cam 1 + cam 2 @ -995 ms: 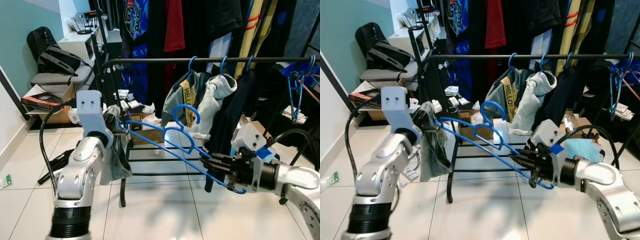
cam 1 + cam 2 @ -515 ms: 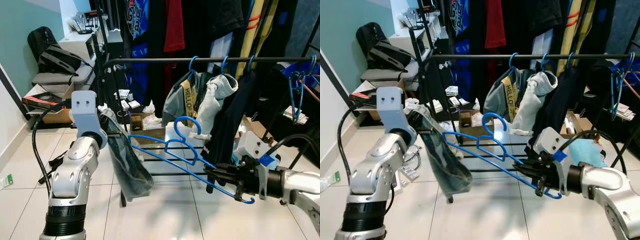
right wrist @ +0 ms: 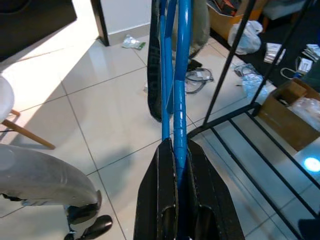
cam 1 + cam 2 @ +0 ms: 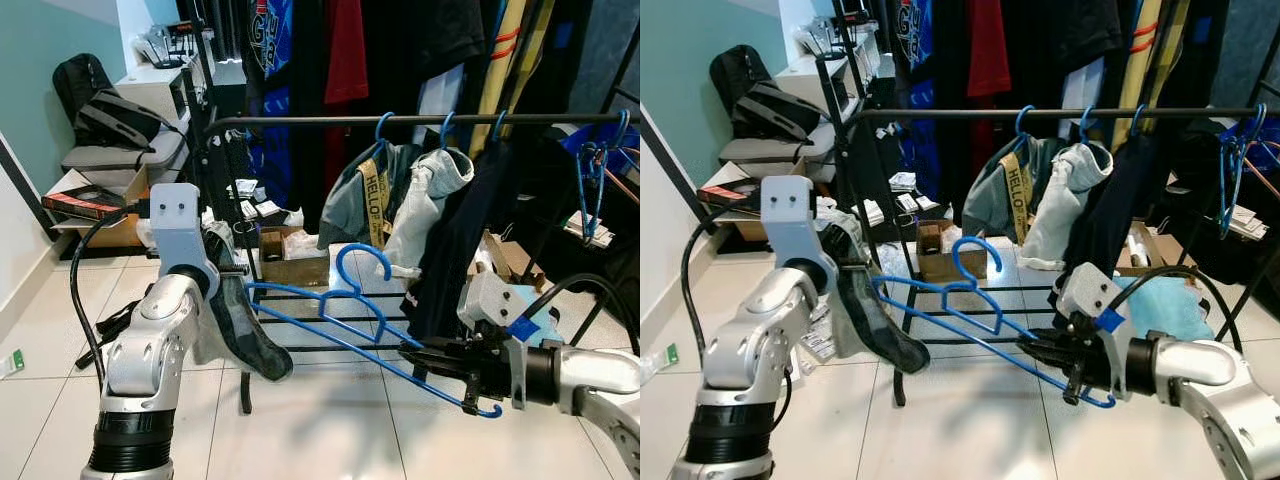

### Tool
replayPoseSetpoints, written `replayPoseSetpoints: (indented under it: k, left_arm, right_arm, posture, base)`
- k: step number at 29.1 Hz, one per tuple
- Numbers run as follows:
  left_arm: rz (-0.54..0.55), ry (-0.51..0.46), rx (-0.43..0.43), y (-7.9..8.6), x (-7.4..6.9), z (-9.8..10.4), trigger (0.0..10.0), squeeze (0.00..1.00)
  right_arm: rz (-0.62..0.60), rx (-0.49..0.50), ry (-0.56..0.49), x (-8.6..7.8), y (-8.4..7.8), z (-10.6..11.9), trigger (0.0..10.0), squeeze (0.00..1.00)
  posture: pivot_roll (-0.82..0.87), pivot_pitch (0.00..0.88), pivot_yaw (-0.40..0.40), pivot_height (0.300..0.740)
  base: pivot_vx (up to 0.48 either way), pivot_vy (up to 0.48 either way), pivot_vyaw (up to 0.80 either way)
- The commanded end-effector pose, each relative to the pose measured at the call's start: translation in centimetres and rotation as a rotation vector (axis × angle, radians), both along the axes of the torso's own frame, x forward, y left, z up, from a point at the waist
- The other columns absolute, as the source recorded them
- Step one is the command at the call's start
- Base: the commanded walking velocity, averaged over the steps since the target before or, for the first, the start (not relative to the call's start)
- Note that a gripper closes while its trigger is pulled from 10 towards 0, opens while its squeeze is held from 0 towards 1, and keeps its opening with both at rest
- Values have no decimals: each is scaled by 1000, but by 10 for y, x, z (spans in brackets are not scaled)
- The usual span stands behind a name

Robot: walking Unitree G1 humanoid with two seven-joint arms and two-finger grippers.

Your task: Hang hanger

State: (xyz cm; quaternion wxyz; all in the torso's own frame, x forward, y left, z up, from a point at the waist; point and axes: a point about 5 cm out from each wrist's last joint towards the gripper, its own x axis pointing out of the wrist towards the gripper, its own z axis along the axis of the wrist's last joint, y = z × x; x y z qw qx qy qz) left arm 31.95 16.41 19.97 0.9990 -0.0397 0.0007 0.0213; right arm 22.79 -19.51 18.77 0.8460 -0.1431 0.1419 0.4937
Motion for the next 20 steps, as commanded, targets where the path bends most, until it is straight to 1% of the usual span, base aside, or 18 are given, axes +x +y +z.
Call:
replayPoseSetpoints:
  k: [1,7,9,10,12,13,14,16,19,20]
  left_arm:
    - [11,5,10,3,-2,0,10000,0]
    - [14,3,19,2,-2,1,10000,0]
    - [12,0,21,2,-2,2,10000,0]
    - [11,-1,21,2,-2,2,10000,0]
    - [11,-1,21,2,-2,2,10000,0]
    - [11,-2,22,2,-2,2,10000,0]
    - [11,-2,22,2,-2,2,10000,0]
    - [9,-5,24,2,-2,3,10000,0]
    - [8,-5,24,2,-2,3,10000,0]
    - [9,-6,25,2,-2,3,10000,0]
  right_arm:
    - [36,-9,5,-4,3,3,10000,0]
    - [39,-27,37,-6,2,0,10000,0]
    - [6,-74,50,-5,-4,-6,10000,0]
    - [-39,-115,52,-2,-10,-10,10000,0]
    - [-39,-115,52,-2,-10,-10,10000,0]
    - [-79,-146,58,1,-14,-14,10000,0]
    - [-79,-146,58,1,-14,-14,10000,0]
    - [-130,-210,88,5,-21,-23,10000,0]
    - [-135,-226,97,5,-21,-25,10000,0]
    - [-97,-222,127,0,-18,-25,10000,0]
  posture:
    - [-86,0,49,740]
    - [-87,0,50,740]
    - [-86,0,51,740]
    - [-86,0,51,740]
    - [-86,0,51,740]
    - [-86,0,51,740]
    - [-86,0,51,740]
    - [-85,0,52,740]
    - [-85,0,52,740]
    - [-83,0,50,740]
  base:
    - [0,0,0]
    - [0,0,0]
    - [0,0,0]
    - [0,0,0]
    - [0,0,0]
    - [0,0,0]
    - [0,0,0]
    - [0,0,0]
    - [0,0,0]
    - [0,0,0]
